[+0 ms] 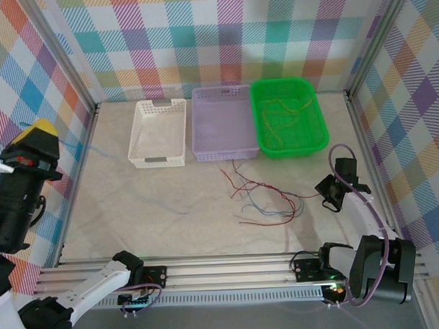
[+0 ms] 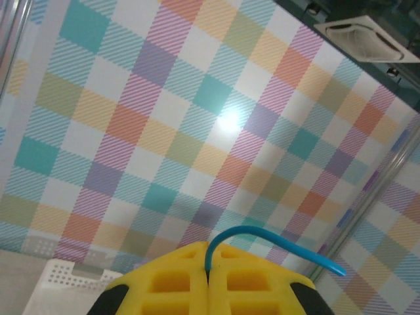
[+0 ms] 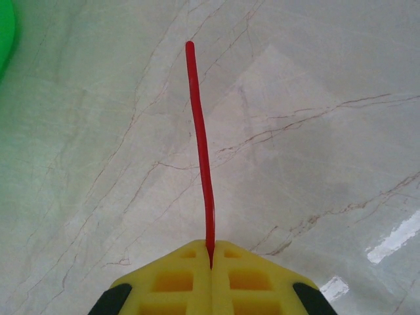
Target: Untangle the cables
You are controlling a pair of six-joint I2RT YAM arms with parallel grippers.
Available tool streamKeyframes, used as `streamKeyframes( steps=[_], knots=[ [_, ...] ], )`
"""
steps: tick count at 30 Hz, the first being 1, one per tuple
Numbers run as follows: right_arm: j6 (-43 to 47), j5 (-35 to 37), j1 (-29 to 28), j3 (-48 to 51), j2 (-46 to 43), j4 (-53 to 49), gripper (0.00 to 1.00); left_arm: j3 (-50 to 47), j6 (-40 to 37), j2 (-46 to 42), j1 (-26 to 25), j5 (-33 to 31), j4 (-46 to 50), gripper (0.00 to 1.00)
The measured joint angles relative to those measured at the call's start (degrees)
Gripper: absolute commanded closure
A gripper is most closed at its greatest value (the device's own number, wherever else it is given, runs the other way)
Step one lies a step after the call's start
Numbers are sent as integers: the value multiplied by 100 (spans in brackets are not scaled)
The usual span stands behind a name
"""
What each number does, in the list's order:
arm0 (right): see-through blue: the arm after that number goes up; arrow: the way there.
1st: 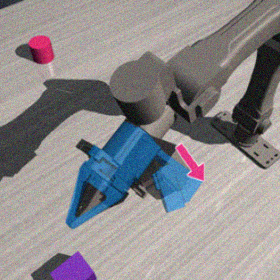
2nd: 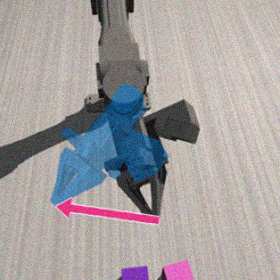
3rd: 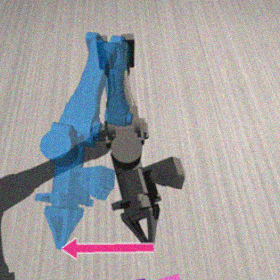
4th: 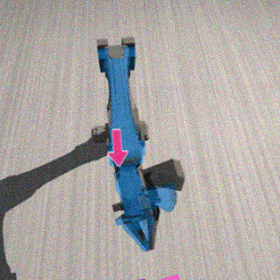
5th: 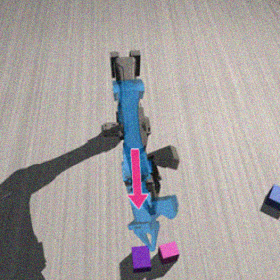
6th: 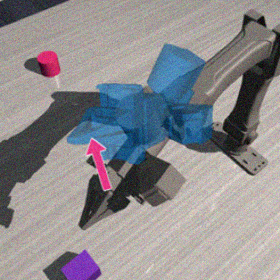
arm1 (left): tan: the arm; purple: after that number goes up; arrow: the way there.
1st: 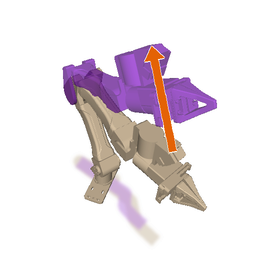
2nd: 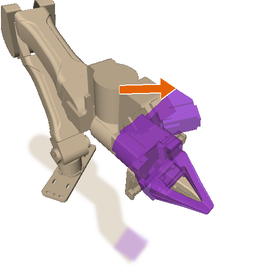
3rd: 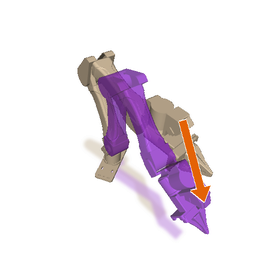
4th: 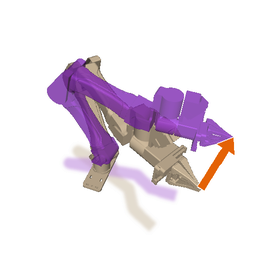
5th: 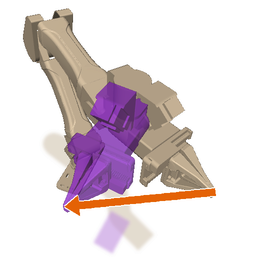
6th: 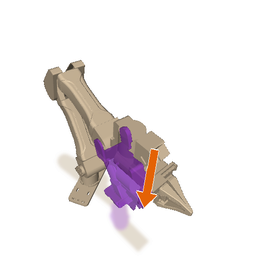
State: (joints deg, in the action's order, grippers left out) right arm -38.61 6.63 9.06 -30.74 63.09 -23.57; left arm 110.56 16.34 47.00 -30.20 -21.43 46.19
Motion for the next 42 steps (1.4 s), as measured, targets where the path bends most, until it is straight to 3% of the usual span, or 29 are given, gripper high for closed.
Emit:
streamKeyframes(
  steps=[6,16,31,42],
  knots=[
    [2,-46,0,13,0,79,100,-11,-105,74,-90,-55,-164,100],
    [48,-728,0,111,111,450,100,83,-667,850,-92,37,-741,100],
    [146,-1185,-2,116,514,782,100,1453,-1499,2197,-92,35,-1711,100],
    [160,-1191,-52,118,673,898,100,2122,-2048,3672,7,35,-2922,100]
  ],
)
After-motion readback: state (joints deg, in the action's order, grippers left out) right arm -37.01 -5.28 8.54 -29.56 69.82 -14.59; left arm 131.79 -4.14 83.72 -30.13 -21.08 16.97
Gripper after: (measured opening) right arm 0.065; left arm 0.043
